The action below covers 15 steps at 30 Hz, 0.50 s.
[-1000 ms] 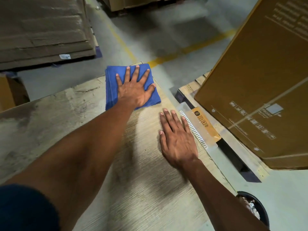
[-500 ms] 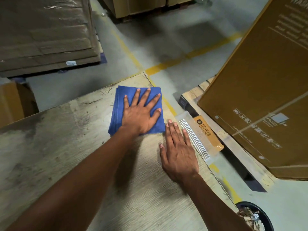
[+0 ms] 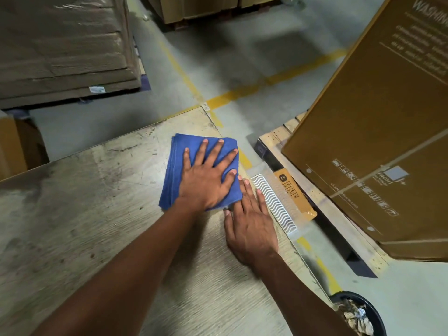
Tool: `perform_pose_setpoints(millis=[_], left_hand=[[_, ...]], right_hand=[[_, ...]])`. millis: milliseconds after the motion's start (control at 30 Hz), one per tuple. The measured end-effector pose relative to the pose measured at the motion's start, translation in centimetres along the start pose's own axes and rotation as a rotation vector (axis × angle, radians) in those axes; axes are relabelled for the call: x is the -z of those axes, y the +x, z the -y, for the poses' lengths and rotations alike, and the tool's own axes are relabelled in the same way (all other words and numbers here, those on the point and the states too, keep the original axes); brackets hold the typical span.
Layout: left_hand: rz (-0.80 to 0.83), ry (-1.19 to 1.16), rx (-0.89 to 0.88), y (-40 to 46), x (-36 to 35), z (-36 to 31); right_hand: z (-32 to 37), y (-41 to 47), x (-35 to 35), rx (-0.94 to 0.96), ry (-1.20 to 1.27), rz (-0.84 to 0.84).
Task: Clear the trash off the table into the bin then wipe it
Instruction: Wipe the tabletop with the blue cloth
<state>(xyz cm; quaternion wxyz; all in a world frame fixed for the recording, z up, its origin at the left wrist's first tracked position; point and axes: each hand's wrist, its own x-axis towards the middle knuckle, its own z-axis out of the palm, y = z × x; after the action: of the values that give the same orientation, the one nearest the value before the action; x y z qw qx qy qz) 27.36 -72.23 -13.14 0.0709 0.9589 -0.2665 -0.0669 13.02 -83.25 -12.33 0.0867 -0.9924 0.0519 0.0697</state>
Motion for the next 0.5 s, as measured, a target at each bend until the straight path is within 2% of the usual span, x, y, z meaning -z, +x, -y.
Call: perform_pose_setpoints(millis=[300,500], left_hand=[[0.058,-0.011,0.262,10.8,2.2,2.8],[0.022,-0.008,0.204,0.9,0.0,-0.2]], right_hand=[[-0.5,0.3,-0.6,0.017,0.021,-0.036],[-0.4,0.1,-0.3,0.002,0.029,-0.046]])
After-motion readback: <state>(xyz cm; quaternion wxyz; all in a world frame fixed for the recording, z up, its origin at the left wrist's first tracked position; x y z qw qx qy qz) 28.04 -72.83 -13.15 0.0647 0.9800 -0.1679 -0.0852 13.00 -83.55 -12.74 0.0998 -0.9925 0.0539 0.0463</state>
